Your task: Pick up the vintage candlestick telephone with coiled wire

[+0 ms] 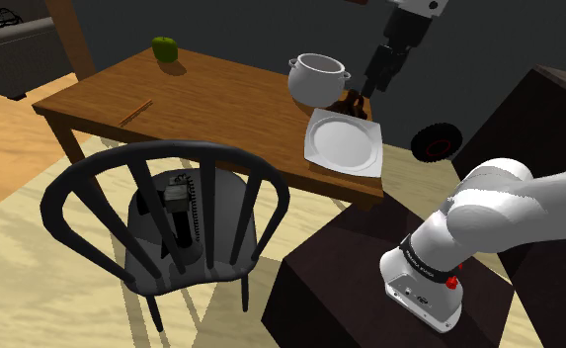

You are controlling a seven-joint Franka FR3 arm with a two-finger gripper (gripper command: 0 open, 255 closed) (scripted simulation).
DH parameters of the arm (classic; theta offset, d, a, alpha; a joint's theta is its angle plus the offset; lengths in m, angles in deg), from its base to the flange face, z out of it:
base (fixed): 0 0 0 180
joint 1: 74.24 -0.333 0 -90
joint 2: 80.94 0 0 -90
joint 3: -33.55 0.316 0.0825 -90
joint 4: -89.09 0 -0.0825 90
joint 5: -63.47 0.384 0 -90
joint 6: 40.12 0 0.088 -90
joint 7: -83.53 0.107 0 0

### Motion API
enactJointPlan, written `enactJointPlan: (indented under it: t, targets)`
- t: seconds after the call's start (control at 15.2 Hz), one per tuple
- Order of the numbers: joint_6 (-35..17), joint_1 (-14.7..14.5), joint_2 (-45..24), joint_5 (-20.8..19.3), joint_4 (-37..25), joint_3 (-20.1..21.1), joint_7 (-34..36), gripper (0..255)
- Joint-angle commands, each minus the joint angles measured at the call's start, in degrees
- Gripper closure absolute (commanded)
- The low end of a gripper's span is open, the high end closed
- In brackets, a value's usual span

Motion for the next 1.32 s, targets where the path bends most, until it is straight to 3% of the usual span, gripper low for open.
enactJointPlan:
  t: [0.0, 0.73, 1.25]
  targets:
    - [0.0, 0.0, 0.0, 0.0, 0.0, 0.0, 0.0, 0]
    - [-17.0, -4.6, -14.0, 5.3, 1.5, 10.2, 9.5, 0]
    - [-28.0, -6.5, -28.8, 5.3, -3.3, 17.2, 16.9, 0]
